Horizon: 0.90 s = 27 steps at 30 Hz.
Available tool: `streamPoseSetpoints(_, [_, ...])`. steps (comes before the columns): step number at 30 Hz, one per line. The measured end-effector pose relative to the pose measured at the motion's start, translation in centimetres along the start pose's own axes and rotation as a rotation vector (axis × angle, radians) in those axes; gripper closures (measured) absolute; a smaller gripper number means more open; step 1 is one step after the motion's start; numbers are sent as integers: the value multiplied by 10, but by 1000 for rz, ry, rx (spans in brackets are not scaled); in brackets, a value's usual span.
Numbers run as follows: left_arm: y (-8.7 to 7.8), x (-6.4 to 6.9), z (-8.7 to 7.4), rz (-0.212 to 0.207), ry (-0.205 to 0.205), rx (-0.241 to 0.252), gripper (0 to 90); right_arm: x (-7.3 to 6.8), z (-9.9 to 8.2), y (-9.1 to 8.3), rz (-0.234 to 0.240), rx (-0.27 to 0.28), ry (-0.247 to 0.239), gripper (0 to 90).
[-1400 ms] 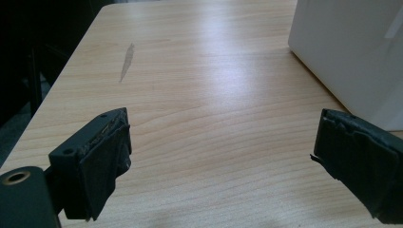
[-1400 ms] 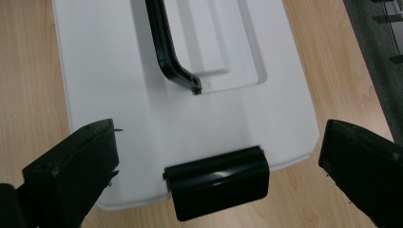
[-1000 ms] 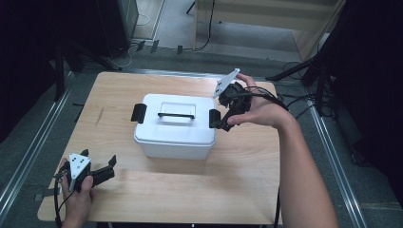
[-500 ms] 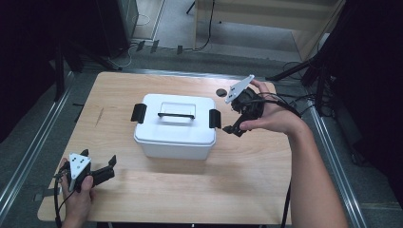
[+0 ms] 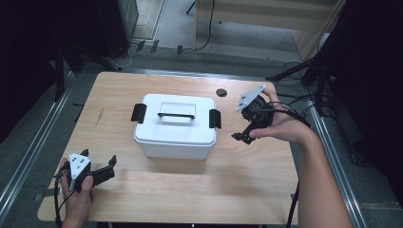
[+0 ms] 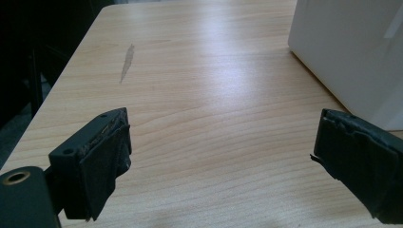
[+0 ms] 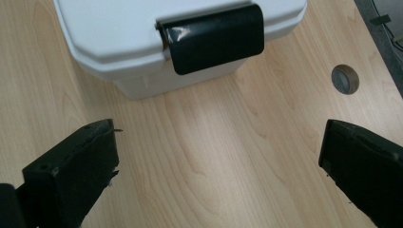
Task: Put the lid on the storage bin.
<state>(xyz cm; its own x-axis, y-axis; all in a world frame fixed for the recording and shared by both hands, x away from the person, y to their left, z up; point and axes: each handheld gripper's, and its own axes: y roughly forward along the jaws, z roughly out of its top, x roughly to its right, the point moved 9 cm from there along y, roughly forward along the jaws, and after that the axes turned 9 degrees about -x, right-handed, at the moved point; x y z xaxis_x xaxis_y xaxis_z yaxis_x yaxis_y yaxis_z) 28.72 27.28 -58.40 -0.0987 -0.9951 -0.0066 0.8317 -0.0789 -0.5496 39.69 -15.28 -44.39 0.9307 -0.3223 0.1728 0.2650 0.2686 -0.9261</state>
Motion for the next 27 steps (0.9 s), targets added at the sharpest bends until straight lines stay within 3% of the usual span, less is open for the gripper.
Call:
streamPoseSetpoints(16, [0,0,0,4,1,0,58,-11,-35,8,-13,22,42,0])
streamPoseSetpoints(27, [0,0,0,6,3,-3,58,-22,-60,19,-27,45,102,0])
